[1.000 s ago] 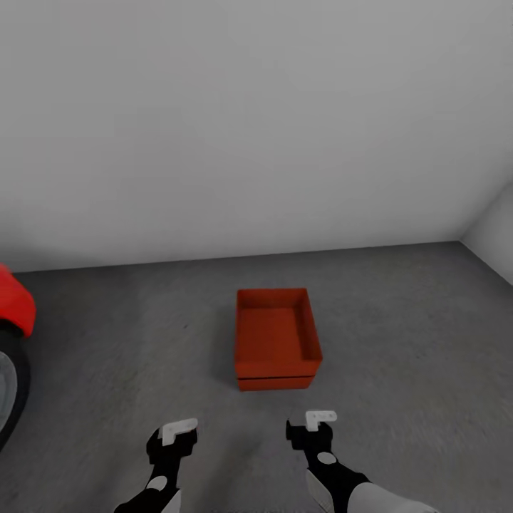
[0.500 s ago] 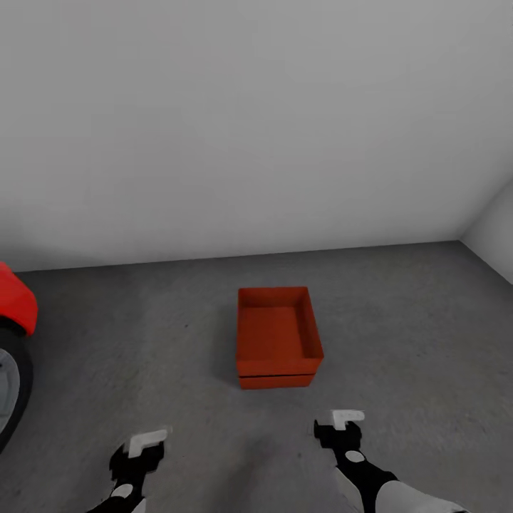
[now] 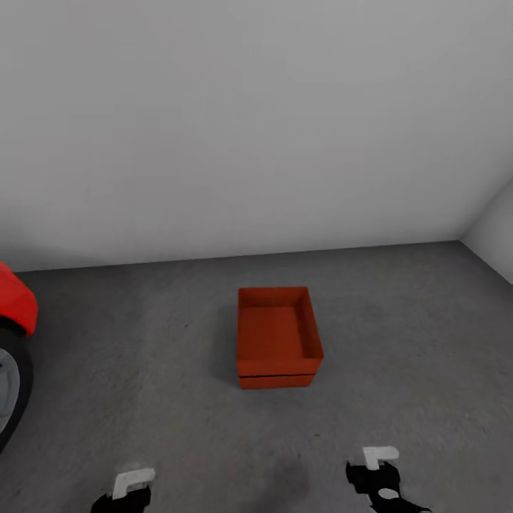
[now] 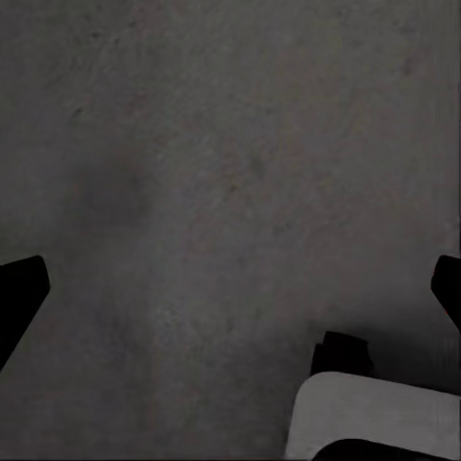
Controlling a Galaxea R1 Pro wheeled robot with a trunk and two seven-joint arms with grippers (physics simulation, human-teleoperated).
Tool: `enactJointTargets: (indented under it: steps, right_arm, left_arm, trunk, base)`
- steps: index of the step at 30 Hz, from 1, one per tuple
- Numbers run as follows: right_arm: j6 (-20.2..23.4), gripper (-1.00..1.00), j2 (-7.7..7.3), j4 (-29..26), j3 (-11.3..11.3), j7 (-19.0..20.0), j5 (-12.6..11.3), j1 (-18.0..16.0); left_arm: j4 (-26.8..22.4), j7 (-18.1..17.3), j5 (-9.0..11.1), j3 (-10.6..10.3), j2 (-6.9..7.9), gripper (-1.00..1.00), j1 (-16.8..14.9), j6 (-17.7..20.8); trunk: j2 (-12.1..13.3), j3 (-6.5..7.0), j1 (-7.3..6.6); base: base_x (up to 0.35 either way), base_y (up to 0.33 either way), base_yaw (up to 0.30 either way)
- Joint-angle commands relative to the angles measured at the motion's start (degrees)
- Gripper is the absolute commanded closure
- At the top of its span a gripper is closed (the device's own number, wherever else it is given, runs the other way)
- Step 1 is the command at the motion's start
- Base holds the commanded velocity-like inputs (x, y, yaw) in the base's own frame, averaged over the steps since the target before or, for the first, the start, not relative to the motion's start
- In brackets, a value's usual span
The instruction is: Move the two storage containers from the living room to the garage. In the garage, place one container on the floor and stack the other container on top of it (either order is fine).
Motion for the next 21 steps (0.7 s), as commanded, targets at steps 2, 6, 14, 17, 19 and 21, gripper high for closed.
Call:
enactJointTargets:
  steps: [2, 6, 14, 17, 19, 21]
  right_arm:
    - [-0.34, -1.00, -0.01, 0.21, 0.67, 0.01, -0.41, 4.11]
    - [-0.05, -1.00, -0.07, 0.23, 0.85, 0.25, -0.37, 9.33]
    - [4.08, -1.00, 0.10, 0.24, 1.03, 1.16, 0.57, 19.73]
    - [3.95, -1.00, 0.43, 0.21, 1.01, 1.43, 1.97, 23.26]
    - [4.04, -1.00, 0.70, 0.23, 0.95, 1.67, 2.30, 24.66]
    - [4.03, -1.00, 0.79, 0.23, 0.92, 2.07, 2.43, 25.18]
  left_arm:
    - [0.06, -0.63, 1.99, -0.14, -0.03, -1.00, 0.76, 4.49]
    - [0.07, -2.01, 4.62, -0.16, -0.12, -1.00, 2.83, 10.26]
    - [0.07, -2.66, 5.88, -0.17, -0.32, -1.00, 8.56, 12.20]
    - [0.07, -2.68, 5.95, -0.16, -0.47, -1.00, 10.09, 12.13]
    - [0.07, -2.69, 6.00, -0.15, -0.58, -1.00, 10.78, 12.03]
    - [0.07, -2.69, 6.01, -0.15, -0.66, -1.00, 11.03, 11.99]
  trunk:
    - [-0.04, -0.04, 0.01]
    - [-0.04, -0.04, 0.01]
    - [-0.04, -0.04, 0.01]
    - [-0.04, -0.04, 0.01]
    - [-0.04, -0.04, 0.01]
    - [-0.04, -0.04, 0.01]
  base:
    - [0.000, 0.000, 0.000]
    - [0.000, 0.000, 0.000]
    - [0.000, 0.000, 0.000]
    - [0.000, 0.000, 0.000]
    - [0.000, 0.000, 0.000]
    - [0.000, 0.000, 0.000]
